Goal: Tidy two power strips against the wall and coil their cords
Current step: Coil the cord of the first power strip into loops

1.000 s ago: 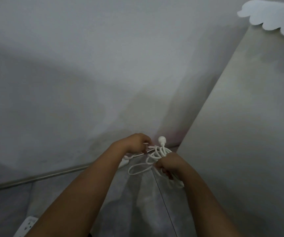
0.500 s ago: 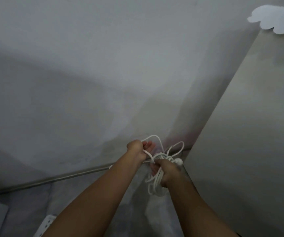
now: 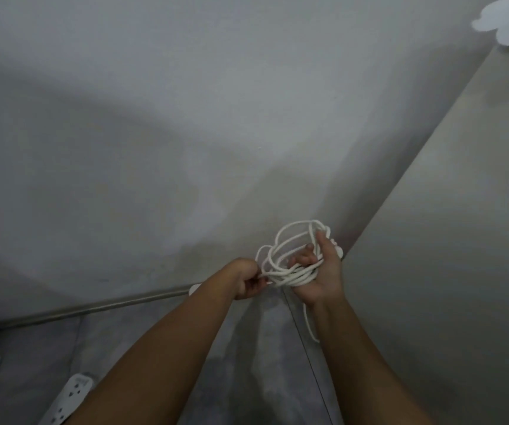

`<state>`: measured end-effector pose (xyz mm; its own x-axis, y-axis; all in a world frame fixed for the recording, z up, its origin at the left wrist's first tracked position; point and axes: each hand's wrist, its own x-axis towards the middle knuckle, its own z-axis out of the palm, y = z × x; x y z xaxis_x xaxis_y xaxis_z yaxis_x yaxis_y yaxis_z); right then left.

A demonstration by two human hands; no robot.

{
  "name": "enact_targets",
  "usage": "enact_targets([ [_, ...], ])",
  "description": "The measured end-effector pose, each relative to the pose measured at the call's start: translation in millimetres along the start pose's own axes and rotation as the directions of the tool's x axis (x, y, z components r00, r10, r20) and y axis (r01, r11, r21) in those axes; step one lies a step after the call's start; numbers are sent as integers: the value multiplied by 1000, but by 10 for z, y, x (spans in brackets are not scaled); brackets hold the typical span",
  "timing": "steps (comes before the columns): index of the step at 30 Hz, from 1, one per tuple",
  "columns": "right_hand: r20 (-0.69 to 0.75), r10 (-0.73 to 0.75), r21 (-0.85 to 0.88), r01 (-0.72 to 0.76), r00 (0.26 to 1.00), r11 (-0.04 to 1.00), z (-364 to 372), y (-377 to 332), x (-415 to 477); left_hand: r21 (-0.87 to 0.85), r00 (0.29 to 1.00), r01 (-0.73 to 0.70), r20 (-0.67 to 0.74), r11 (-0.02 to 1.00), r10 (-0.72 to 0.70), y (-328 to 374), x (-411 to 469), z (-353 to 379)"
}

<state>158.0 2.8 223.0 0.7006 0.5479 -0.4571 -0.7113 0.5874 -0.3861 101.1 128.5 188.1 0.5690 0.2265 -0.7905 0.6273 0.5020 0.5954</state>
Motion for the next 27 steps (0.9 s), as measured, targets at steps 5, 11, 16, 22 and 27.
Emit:
enact_targets([
  [5, 191, -4, -15, 7, 982, 1000, 47, -146, -90, -72, 999, 1, 47, 997, 2, 45, 42, 105],
  [11, 510, 235, -180, -165, 827, 970, 63, -373, -227, -213, 999, 26, 34, 977, -19, 68, 311, -103],
  [16, 599, 554, -514, -252, 578, 820, 108, -635, -423, -167, 990, 63, 135, 984, -41, 95, 358, -98],
  [22, 372, 706, -820, -143, 603, 554, 82, -866, -598, -72, 981, 79, 186, 994, -64, 194, 323, 80],
  [27, 204, 606, -913, -74, 769, 401, 58, -923, -759, -353, 974, 146, 215, 924, -72, 245, 430, 216],
])
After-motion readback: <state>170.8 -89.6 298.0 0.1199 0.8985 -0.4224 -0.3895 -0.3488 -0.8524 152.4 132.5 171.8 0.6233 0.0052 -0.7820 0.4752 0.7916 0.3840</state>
